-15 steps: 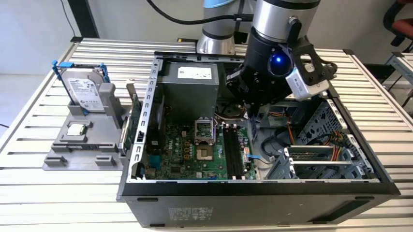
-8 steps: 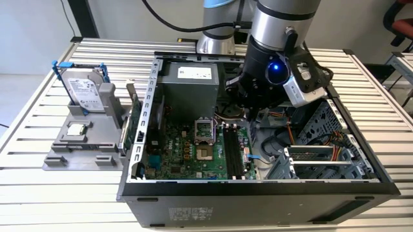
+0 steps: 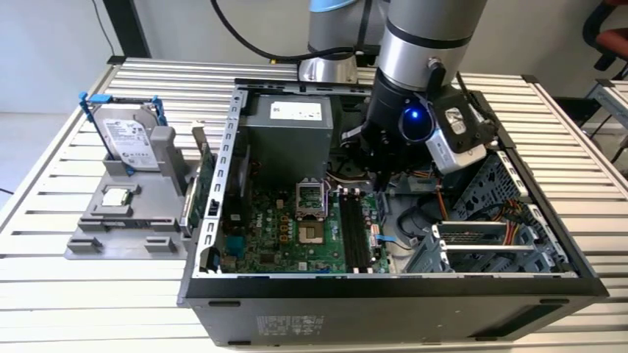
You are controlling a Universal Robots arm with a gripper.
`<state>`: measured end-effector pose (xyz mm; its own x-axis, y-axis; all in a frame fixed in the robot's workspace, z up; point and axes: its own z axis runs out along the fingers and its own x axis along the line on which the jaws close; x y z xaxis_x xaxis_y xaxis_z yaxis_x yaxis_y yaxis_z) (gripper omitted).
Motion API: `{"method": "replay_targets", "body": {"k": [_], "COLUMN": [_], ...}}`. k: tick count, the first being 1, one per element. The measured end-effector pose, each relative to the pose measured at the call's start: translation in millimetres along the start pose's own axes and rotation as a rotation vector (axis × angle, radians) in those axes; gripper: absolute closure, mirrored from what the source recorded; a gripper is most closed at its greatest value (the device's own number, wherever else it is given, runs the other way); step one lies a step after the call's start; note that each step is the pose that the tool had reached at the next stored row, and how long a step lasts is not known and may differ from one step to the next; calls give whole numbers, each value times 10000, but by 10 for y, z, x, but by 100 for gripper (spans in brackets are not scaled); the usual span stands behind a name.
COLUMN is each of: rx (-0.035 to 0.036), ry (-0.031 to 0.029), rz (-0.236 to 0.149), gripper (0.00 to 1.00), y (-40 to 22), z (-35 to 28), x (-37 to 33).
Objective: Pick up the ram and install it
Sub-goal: 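Insert the ram into the slot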
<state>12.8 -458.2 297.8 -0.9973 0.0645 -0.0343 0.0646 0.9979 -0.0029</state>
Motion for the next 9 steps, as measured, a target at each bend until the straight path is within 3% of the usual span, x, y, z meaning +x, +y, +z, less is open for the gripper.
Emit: {"method": "replay_targets", "body": {"k": [6, 7, 9], "rx": [1, 0, -2], "ry": [0, 0, 0], "rz": [26, -24, -97], "gripper": [100, 100, 100], "y": [-11, -30, -30], "z": [109, 232, 268], "x": [3, 6, 7]}}
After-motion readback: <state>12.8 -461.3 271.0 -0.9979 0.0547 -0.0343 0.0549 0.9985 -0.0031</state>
